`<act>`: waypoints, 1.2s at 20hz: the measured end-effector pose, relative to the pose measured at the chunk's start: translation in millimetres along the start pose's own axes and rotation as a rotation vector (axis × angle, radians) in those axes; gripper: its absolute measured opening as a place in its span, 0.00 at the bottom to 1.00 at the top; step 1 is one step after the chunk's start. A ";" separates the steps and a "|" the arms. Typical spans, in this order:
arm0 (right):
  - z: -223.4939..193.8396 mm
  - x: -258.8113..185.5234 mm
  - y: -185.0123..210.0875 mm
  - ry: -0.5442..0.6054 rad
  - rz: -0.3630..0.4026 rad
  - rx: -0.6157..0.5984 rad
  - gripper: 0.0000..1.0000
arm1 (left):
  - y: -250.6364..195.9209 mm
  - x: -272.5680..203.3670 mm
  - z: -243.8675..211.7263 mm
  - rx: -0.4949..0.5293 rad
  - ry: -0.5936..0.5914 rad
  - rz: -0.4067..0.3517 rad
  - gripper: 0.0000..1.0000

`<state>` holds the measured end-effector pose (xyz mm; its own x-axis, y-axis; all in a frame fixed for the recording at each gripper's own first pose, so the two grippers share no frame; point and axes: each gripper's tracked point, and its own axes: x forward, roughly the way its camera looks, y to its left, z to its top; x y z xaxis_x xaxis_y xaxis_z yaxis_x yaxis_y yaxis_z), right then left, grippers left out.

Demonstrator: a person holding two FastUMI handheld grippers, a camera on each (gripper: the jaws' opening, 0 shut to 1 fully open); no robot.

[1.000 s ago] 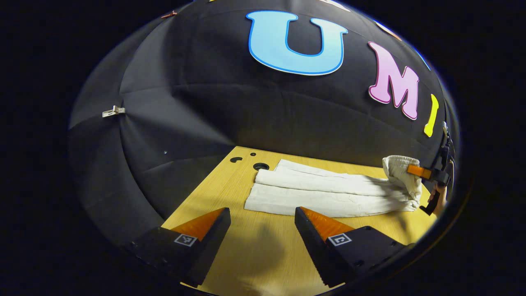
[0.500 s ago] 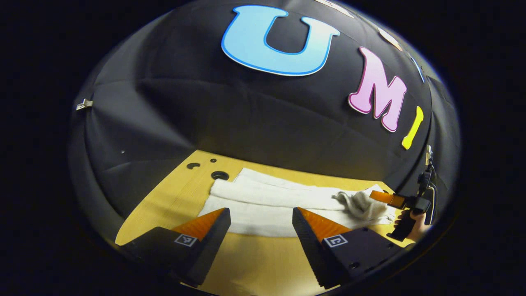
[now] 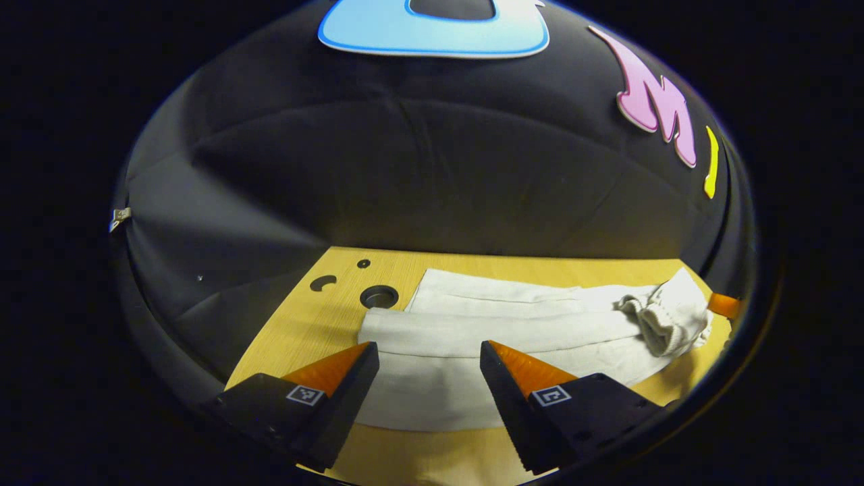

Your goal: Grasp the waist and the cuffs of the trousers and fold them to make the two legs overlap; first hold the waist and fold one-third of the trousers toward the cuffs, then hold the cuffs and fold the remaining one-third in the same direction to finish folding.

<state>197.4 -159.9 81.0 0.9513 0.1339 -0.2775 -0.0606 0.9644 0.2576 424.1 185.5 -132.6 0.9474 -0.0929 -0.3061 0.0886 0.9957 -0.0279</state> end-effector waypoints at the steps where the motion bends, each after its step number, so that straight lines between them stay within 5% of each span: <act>1: -1.8 -9.5 -8.2 0.009 -0.009 0.000 0.98 | 7.5 8.9 -6.3 0.007 0.021 0.022 0.96; 9: -15.9 -75.9 -88.9 0.129 -0.084 -0.033 0.98 | 30.5 36.1 -40.9 -0.067 0.129 0.076 0.95; 12: -23.3 -84.3 -106.6 0.154 -0.107 -0.024 0.98 | 24.8 42.9 -38.1 0.000 0.151 0.046 0.99; 17: -38.5 -88.3 -106.7 0.188 -0.087 -0.030 0.98 | -1.8 45.2 -39.0 0.034 0.183 -0.015 0.34; 21: -44.3 -93.1 -107.4 0.197 -0.072 -0.037 0.98 | -8.5 43.8 -41.8 0.066 0.205 -0.025 0.12; 24: -44.7 -96.2 -114.4 0.194 -0.077 -0.022 0.98 | -9.7 43.3 -42.1 0.061 0.198 0.002 0.06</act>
<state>99.3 -272.9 36.9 0.8774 0.0994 -0.4693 0.0012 0.9779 0.2092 451.3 171.8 -185.6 0.8694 -0.0833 -0.4871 0.1114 0.9934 0.0289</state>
